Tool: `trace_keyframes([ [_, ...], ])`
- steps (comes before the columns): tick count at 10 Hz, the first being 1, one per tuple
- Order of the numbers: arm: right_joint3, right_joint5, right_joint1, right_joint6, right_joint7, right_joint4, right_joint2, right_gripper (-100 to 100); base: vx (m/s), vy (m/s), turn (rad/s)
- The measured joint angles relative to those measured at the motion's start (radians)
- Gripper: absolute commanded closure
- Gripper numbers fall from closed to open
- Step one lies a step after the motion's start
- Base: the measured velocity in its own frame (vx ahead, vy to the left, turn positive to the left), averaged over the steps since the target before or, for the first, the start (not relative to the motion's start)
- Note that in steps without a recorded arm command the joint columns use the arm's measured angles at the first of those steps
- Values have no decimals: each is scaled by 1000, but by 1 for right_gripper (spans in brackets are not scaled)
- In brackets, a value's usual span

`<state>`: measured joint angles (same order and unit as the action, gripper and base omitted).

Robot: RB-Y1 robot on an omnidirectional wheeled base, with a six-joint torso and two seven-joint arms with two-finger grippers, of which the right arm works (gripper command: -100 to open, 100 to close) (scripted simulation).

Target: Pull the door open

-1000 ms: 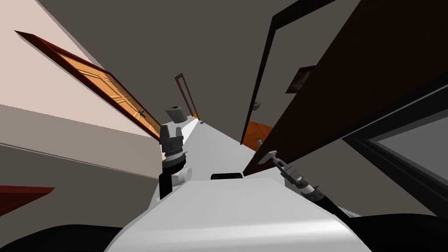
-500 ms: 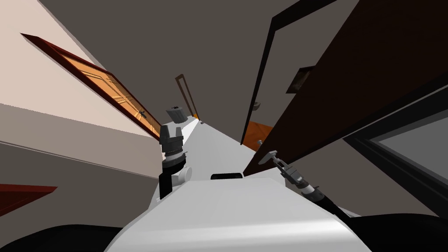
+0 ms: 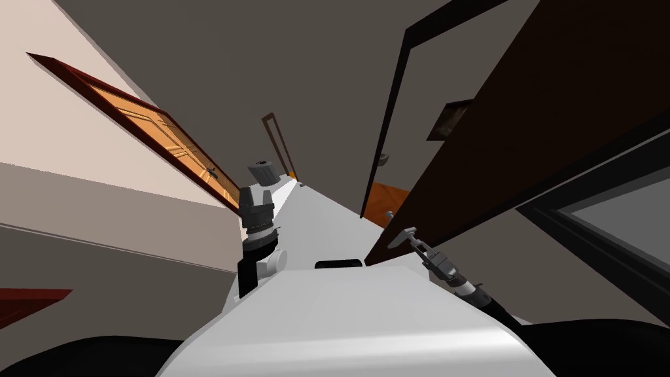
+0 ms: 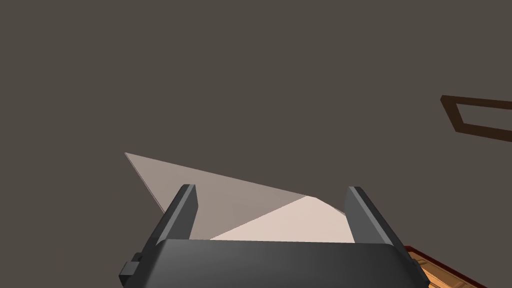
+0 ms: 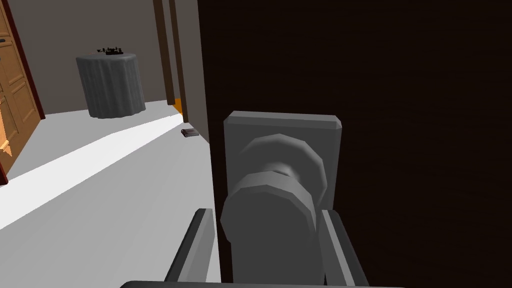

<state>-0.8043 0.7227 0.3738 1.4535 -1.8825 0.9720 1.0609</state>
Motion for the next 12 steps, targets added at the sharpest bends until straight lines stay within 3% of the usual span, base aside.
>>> trace_keyframes([
  [1, -1, -4, 13, 16, 7, 5, 0, 100, 70, 61, 10],
  [2, -7, -13, 6, 35, 2, -22, -12, 100, 43, 39, 25],
  [7, -19, -33, 35, 108, -2, -54, -15, 100, 31, 1, -1],
  [9, -30, -50, 24, 163, -19, -132, -45, 100, 1, -21, -17],
  [12, -41, -59, 63, 191, -5, -107, -30, 100, -23, -52, -24],
])
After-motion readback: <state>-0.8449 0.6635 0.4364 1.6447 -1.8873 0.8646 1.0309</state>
